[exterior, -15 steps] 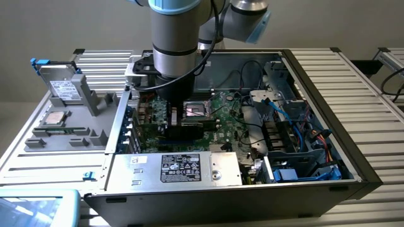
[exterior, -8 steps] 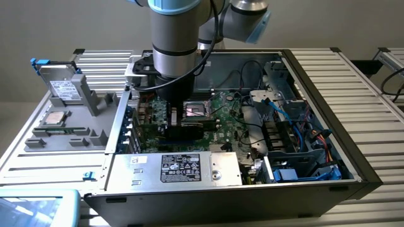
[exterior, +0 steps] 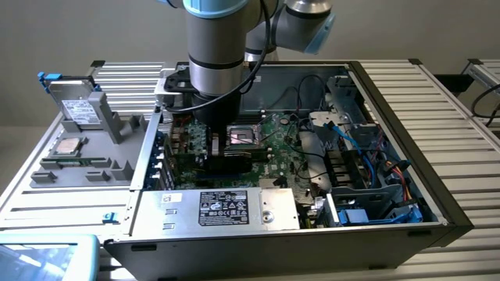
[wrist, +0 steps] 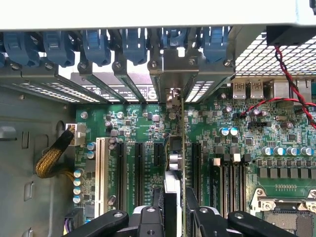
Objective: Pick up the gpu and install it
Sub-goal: 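Insert the gpu into the slot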
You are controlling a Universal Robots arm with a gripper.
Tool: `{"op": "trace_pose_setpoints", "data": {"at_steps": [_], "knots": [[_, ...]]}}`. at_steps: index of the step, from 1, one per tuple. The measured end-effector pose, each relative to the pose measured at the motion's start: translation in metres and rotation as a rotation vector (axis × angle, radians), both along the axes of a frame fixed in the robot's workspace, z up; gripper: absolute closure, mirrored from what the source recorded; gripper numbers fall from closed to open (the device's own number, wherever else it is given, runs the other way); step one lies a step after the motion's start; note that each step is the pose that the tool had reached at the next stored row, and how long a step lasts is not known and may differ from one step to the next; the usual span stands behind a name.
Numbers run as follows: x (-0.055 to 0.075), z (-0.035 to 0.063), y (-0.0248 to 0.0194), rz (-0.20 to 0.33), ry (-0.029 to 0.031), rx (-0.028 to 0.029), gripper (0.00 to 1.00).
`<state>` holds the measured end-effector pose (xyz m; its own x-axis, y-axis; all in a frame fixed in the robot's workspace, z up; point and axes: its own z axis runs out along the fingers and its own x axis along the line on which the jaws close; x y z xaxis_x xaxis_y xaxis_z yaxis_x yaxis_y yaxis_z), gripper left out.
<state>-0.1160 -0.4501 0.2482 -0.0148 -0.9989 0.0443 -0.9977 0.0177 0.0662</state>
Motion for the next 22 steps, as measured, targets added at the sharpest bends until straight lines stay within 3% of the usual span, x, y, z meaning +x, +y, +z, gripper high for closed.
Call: {"op": "trace_pose_setpoints", "data": {"at_steps": [22], "knots": [[-0.0009,-0.0002,-0.0009,0.0,-0.0116,-0.0001,0.72]]}}
